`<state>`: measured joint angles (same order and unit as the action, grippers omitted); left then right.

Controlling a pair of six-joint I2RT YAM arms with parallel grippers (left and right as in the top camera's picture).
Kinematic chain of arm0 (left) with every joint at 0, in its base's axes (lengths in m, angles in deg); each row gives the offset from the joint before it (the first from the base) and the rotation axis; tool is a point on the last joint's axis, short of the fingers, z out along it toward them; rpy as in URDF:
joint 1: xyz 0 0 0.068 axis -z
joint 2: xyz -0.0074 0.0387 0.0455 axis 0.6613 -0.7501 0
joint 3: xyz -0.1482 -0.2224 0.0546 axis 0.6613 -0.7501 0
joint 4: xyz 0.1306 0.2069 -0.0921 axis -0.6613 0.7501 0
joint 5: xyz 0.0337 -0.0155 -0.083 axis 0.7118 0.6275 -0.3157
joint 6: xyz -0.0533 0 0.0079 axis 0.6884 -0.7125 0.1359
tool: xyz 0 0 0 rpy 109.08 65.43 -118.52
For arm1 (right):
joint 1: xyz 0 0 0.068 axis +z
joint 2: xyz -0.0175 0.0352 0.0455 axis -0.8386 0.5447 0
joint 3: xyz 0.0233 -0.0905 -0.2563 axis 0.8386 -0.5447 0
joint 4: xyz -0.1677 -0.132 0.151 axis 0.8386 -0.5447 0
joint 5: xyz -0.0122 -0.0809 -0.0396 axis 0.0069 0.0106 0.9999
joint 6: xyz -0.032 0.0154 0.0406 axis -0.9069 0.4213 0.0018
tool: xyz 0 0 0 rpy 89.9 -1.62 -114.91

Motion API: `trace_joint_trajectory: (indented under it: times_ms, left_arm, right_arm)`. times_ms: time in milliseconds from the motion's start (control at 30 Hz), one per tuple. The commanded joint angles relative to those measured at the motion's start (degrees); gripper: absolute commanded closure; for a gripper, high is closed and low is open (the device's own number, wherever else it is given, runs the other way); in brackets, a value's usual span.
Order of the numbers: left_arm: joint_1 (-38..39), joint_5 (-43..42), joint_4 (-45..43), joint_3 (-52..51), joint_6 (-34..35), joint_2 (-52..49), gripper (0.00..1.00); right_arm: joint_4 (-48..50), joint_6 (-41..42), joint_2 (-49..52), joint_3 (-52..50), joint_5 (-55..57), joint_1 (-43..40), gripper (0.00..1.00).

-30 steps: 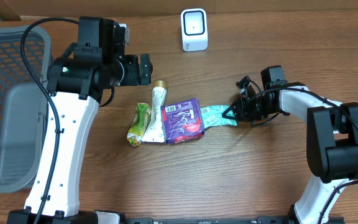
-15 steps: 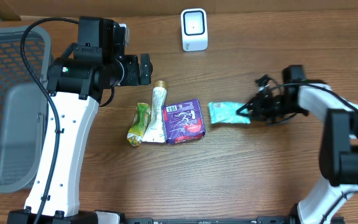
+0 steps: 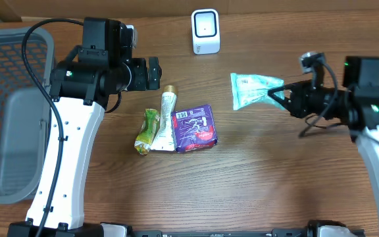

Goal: Scan the item barcode
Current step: 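Lift the pouch with the right gripper and hold it before the scanner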

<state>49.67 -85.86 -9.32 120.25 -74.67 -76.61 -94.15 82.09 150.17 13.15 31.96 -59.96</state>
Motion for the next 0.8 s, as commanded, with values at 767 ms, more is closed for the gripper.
trace_joint_trajectory:
  times_ms: [767]
  left_arm:
    - [0.4,0.0,0.0,0.5,-0.1,-0.3,0.00]
  right_arm:
    - [-18.2,14.1,7.1,32.5,39.4,13.9,0.96]
